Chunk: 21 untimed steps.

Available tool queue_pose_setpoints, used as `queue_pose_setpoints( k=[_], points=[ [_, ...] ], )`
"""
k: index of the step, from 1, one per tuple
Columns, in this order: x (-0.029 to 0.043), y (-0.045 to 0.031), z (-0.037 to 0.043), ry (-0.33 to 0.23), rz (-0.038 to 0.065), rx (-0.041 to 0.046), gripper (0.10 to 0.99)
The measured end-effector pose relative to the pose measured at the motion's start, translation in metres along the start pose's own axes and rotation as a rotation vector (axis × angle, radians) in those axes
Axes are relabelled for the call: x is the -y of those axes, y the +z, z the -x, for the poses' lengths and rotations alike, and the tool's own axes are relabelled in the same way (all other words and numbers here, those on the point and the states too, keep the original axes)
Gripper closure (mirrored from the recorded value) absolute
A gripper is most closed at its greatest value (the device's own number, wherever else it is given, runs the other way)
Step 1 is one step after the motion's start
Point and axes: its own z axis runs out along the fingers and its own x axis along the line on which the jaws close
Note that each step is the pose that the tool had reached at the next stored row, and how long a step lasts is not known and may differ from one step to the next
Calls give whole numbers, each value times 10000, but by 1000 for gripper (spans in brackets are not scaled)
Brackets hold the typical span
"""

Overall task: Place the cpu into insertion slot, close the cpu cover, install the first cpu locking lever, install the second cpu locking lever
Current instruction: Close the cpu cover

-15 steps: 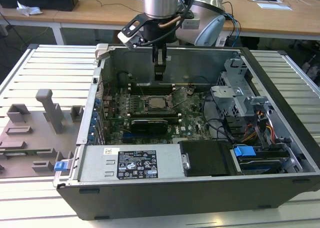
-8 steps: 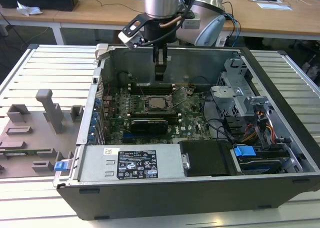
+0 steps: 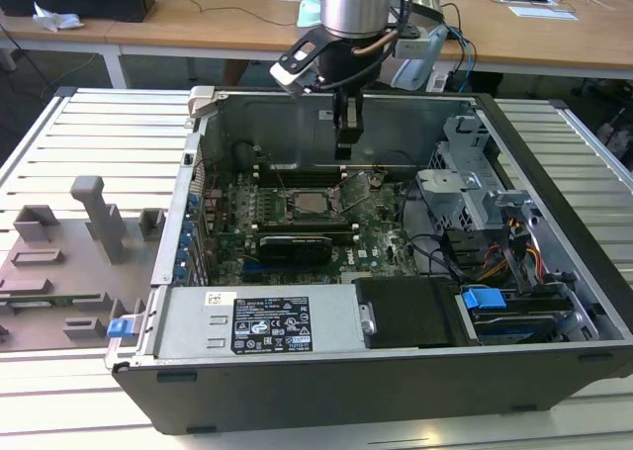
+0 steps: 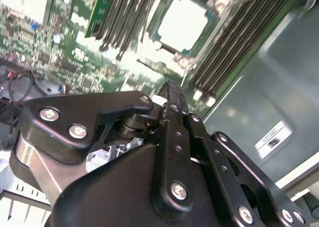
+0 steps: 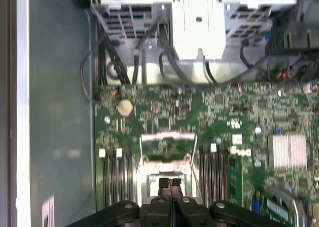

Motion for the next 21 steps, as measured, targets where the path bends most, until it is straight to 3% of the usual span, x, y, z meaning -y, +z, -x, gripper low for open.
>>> queue_pose_setpoints(
  k=[8,11,12,16,21],
  points=[
    [-424,20,-16,-5,-84,3,980],
    [-606,28,-23,-6,-115,5,980],
    [-715,34,-29,-8,-125,2,980],
    [-724,35,-29,-6,-126,6,980],
    [-720,139,-33,-7,-126,4,980]
  ],
)
